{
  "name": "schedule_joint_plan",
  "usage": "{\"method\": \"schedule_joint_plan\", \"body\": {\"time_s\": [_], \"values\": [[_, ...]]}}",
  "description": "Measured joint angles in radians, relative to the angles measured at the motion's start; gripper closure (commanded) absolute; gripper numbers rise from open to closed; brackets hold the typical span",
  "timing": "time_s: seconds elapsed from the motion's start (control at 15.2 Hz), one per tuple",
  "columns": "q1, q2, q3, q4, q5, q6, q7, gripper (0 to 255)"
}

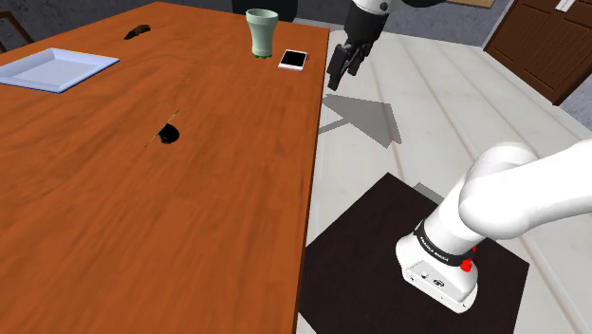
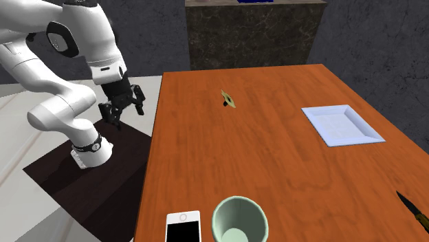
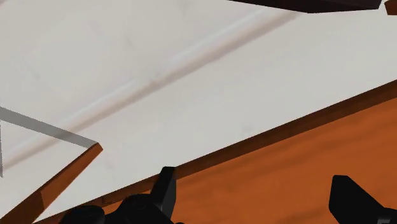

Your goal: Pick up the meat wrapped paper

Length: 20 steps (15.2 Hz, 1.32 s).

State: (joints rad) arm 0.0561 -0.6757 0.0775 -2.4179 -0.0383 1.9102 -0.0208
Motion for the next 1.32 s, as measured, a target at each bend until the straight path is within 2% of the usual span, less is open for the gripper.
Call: {"method": "schedule_joint_plan", "body": {"time_s": [0.73,1.32], "values": [[0.107,0.204,0.105,0.012,0.080,0.342,0.024,0],[0.165,0.410,0.193,0.098,0.082,0.590,0.038,0]]}}
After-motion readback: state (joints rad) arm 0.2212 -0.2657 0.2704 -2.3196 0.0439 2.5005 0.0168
